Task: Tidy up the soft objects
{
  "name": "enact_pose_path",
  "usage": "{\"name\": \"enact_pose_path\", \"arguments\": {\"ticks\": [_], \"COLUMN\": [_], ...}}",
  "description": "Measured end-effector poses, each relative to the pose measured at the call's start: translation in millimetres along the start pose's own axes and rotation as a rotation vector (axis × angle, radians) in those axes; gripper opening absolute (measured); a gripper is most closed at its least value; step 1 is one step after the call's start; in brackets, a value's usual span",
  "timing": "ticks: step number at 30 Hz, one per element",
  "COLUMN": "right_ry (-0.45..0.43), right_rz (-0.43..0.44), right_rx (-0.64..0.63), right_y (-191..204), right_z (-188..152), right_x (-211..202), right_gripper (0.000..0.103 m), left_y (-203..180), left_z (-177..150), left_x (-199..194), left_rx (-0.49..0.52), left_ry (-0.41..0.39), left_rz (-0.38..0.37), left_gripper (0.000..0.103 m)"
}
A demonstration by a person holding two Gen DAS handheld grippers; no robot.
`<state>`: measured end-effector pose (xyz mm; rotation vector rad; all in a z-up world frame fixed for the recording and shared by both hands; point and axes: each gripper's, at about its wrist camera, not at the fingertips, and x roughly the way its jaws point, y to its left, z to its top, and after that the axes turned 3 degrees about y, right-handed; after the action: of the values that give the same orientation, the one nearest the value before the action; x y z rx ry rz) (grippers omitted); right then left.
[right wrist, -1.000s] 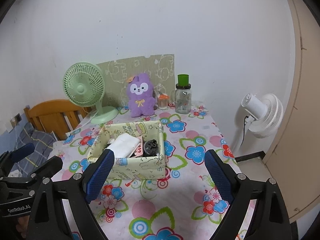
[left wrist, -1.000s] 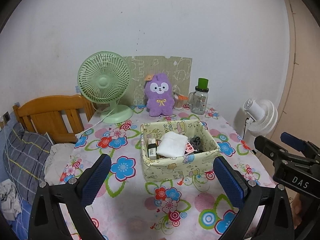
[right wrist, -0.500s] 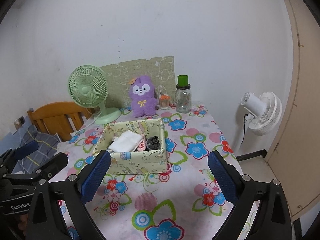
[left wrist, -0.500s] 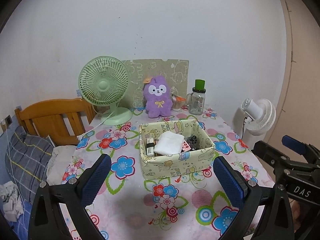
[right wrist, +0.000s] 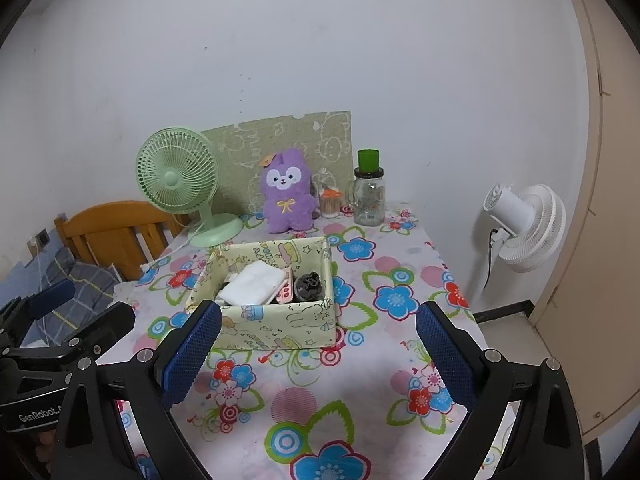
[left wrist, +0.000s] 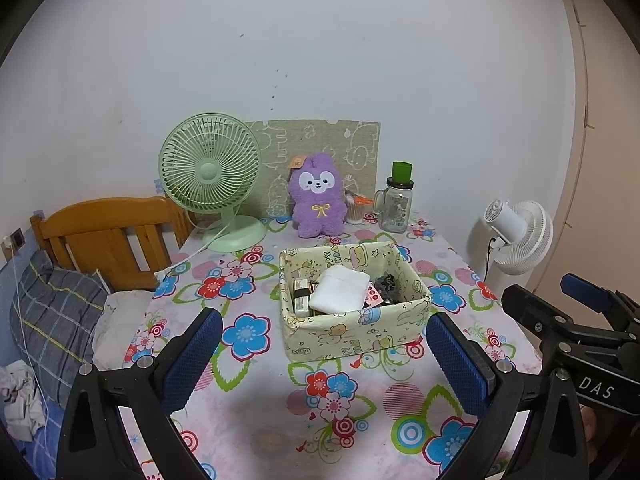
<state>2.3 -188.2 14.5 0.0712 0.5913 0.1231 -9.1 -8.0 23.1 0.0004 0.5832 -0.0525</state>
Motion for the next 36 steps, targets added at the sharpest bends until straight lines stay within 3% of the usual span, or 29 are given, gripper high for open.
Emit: {"name": "enact_pose_path", "arguments": {"ticks": [36], "right_ry": [-0.007], "right_rz": [-0.009], "right_rx": [-0.013], "right_y": [5.6], "right_z": [2.5], "right_x": [1.2], "right_gripper": [0.099], "left_y": [2.1], "left_z": [2.5], "left_x": [-0.6], "left_rx": [0.006], "left_ry": [-0.021], "left_rz": [0.013], "left_gripper": [0.103]}}
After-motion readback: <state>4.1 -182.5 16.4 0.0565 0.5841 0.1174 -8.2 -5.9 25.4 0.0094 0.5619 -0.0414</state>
